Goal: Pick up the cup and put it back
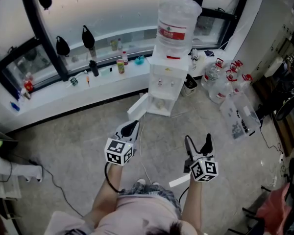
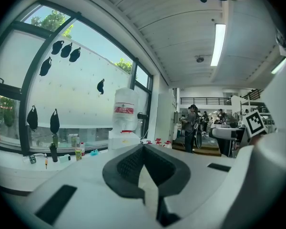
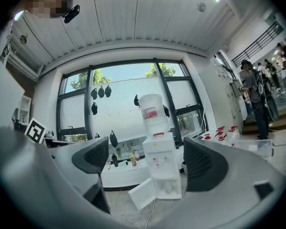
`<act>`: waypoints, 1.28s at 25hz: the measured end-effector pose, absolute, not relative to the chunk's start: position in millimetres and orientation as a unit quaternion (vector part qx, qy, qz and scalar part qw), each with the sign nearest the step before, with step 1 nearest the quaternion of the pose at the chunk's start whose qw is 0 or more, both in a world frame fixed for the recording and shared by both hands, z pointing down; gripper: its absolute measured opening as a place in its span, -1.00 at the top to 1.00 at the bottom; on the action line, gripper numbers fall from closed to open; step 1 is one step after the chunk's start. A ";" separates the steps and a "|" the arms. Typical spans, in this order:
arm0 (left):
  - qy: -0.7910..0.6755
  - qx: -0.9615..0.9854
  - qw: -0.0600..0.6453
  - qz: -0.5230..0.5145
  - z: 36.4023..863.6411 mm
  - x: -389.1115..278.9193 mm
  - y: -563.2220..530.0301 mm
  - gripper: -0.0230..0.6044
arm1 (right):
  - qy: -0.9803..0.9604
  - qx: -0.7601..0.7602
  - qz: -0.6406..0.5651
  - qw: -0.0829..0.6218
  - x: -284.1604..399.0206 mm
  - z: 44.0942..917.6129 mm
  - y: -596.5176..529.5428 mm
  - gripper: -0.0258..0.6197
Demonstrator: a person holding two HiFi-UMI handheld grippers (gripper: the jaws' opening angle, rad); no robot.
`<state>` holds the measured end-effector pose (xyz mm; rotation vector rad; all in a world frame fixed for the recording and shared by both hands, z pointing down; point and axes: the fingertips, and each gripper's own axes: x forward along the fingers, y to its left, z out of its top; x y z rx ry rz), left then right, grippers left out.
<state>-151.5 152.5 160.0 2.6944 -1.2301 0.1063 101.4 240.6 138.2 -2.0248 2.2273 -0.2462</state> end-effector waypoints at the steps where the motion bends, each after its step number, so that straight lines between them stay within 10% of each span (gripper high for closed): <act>1: -0.410 0.907 0.088 0.036 160.8 -152.6 152.1 0.85 | 0.735 -0.670 -0.081 0.061 98.7 139.1 241.0 -0.58; 32: -0.385 0.919 0.082 0.038 178.1 -104.3 47.7 0.85 | 0.727 -0.678 -0.082 0.067 125.8 163.1 148.4 -0.58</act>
